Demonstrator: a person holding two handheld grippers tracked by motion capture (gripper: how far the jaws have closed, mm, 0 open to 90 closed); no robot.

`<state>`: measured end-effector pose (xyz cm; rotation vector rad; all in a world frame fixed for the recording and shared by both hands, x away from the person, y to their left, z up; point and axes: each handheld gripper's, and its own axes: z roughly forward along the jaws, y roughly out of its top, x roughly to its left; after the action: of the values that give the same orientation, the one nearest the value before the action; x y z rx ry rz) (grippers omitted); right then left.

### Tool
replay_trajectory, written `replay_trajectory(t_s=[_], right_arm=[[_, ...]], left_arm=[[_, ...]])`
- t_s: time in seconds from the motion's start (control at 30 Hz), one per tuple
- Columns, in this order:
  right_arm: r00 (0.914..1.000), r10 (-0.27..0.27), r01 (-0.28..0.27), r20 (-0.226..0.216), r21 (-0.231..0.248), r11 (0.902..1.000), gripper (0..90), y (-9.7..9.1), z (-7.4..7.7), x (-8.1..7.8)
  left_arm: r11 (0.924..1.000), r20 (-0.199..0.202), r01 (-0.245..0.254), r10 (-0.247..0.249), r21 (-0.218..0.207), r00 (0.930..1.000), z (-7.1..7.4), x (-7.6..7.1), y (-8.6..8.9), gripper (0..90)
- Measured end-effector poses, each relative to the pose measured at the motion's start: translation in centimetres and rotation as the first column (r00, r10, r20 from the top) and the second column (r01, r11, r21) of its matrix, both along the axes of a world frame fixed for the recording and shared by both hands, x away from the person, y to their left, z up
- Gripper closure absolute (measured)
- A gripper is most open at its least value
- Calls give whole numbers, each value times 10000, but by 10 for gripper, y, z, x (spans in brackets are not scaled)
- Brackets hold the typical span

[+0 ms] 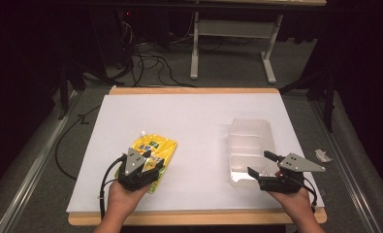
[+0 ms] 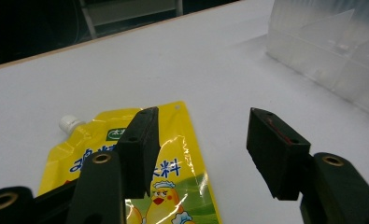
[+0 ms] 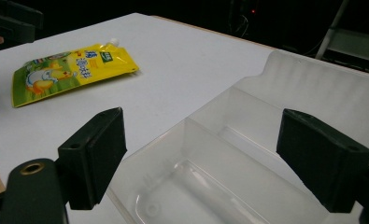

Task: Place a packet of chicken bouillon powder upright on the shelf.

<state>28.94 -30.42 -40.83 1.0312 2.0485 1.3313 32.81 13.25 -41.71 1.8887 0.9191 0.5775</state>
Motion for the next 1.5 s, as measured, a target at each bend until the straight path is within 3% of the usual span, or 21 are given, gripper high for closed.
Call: replay_trajectory(t_s=[0.43, 0.6, 0.73, 0.97, 1.07, 1.27, 1.5], right_arm=[[9999, 58, -59, -109, -66, 10000, 168, 3, -2, 1], [9999, 87, -88, -95, -104, 9999, 169, 3, -2, 1], [9999, 50, -51, -151, -80, 10000, 169, 3, -2, 1], [9999, 96, -97, -93, -85, 9999, 171, 3, -2, 2], [9999, 152, -152, 40, -36, 9999, 174, 3, 0, 1], [9996, 191, -195, 222, 173, 9997, 180, 1, 5, -1], [9994, 193, -201, 279, 296, 9994, 179, -2, 8, -2]], left_arm=[[9991, -123, -49, 44, -417, 9999, -3, 15, 11, 544], [9997, -48, -80, 79, -214, 10000, -3, 20, 13, 525], [9990, -138, -430, 431, 138, 9990, -5, 27, 17, 509], [9955, -682, -911, 891, -269, 9937, -6, 42, 36, 434], [9946, -720, -1027, 1013, -173, 9923, -8, 47, 39, 383], [9915, -905, -1297, 1281, -128, 9876, -12, 54, 46, 376], [9860, -1330, -1665, 1648, -20, 9773, -20, 71, 58, 414]])
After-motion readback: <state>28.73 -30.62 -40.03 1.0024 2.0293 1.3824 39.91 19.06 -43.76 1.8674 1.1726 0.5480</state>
